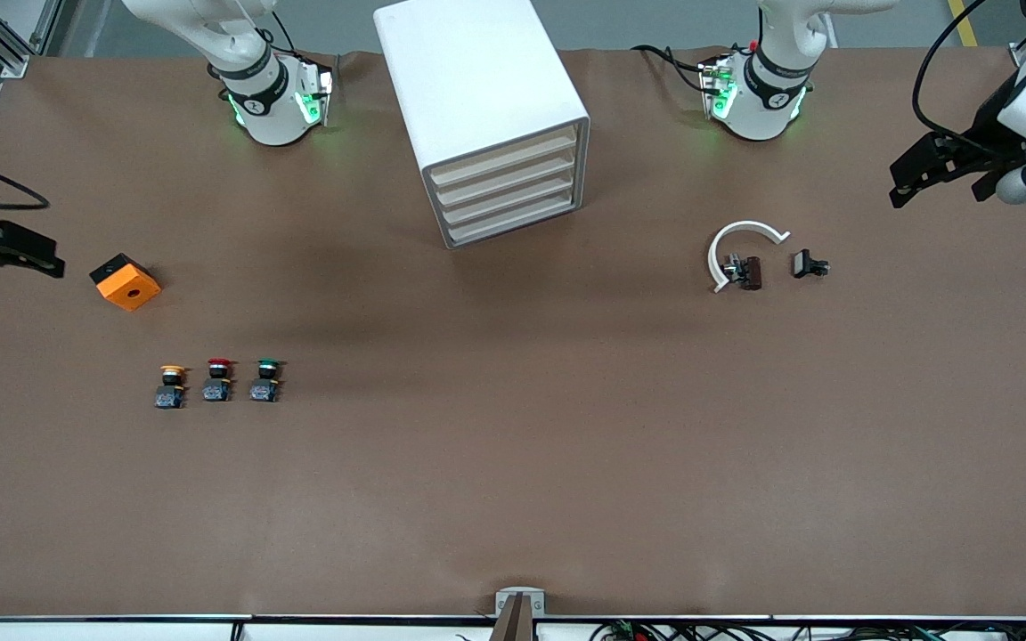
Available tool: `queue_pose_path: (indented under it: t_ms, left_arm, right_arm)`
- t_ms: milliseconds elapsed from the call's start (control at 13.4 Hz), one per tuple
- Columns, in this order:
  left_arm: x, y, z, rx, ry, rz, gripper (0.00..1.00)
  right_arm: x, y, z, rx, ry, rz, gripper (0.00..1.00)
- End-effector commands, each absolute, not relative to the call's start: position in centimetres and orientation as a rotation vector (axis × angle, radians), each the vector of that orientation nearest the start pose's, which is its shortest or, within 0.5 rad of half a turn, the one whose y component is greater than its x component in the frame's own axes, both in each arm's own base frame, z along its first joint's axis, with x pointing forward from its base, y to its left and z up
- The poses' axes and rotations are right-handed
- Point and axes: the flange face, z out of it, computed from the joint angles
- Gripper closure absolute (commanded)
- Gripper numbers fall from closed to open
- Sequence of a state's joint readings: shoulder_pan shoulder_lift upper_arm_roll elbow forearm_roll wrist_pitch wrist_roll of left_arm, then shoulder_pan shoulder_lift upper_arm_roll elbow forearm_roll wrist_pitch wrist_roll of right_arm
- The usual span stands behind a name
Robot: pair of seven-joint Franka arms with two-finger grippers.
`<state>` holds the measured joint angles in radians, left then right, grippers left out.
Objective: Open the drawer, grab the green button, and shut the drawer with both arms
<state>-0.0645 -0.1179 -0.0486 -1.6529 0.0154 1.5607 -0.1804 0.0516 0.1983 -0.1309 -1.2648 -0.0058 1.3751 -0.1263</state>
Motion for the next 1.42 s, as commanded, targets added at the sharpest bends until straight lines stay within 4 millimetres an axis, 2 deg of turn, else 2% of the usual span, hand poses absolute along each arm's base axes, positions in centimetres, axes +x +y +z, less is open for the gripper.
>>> queue_pose_path:
  t_ms: [0, 75, 298, 447, 671, 746, 895, 1044, 1342]
  left_arm:
    - [52.0, -5.5, 65.4, -3.114, -0.107, -0.059, 0.00]
    - [52.1, -5.4, 65.4, -3.114, -0.111, -0.058, 0.00]
    - [51.3, -5.2, 64.9, -3.109, -0.119, 0.017, 0.00]
    - [51.1, -5.2, 65.1, -3.109, -0.124, 0.013, 0.00]
    - [50.0, -4.9, 65.5, -3.108, -0.127, 0.001, 0.00]
    - [49.7, -4.9, 65.3, -3.108, -0.127, 0.003, 0.00]
    - [49.3, -4.7, 65.2, -3.106, -0.137, 0.008, 0.00]
    - [49.1, -4.6, 65.3, -3.106, -0.144, 0.008, 0.00]
    - [50.2, -4.6, 65.8, -3.109, -0.141, -0.006, 0.00]
  right_arm:
    - [57.0, -6.1, 65.8, -3.130, -0.058, 0.133, 0.00]
    - [56.4, -6.6, 66.4, -3.130, -0.046, 0.123, 0.00]
    - [55.7, -7.7, 65.5, -3.118, -0.027, 0.110, 0.00]
    - [54.7, -6.9, 65.8, -3.100, -0.046, 0.089, 0.00]
    - [50.9, -5.8, 65.1, -3.094, -0.065, -0.013, 0.00]
    - [50.3, -5.6, 64.7, -3.096, -0.063, -0.008, 0.00]
    - [49.8, -5.3, 64.6, -3.096, -0.018, -0.001, 0.00]
    - [49.6, -4.2, 64.7, -3.098, 0.010, 0.008, 0.00]
    - [49.1, -4.5, 64.5, -3.095, 0.020, -0.003, 0.00]
